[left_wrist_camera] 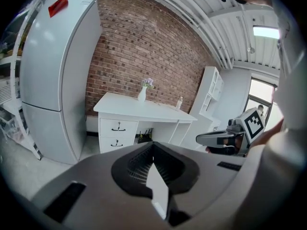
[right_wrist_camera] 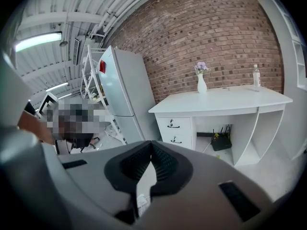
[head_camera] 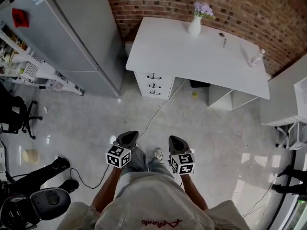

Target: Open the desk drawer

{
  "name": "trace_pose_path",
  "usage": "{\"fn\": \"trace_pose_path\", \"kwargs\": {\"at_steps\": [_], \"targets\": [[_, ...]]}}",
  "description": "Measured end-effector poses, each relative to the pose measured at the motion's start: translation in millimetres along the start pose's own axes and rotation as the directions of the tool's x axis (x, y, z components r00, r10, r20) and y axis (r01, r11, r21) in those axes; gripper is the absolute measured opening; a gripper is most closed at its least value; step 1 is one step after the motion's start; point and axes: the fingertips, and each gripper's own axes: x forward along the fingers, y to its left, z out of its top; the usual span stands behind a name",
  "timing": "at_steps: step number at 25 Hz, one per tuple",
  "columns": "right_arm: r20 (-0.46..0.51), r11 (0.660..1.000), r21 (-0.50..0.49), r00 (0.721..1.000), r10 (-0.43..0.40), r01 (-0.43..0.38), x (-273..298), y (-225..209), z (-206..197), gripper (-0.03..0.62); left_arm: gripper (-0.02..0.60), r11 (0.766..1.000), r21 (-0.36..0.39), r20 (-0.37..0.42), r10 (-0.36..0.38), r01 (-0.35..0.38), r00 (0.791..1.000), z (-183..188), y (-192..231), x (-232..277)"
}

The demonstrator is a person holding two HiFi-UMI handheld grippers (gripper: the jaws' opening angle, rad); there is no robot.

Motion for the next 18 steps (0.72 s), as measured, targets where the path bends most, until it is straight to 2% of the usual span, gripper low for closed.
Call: {"fn": "trace_pose_path", "kwargs": {"at_steps": [8, 13, 18], "targets": [[-0.038, 1.0, -0.014, 0.999, 0.022, -0.022, 18, 6, -2, 0.017, 0.012, 0.999, -0.036, 0.007, -0.004, 0.004, 1.0, 1, 14, 12], [-0.034, 0.999, -0.026, 0.999, 0.02, -0.02, 41, 4, 11, 0.017, 0.012, 0.999, -0.045, 0.007, -0.023, 0.023, 1.0, 5, 28, 27], [-0.025, 0.999, -0.034, 1.0, 0.007, -0.008, 65, -2, 29, 0.017, 0.012, 0.999, -0.034, 0.03, -0.036, 0.037, 0.999, 26, 50, 42]]}}
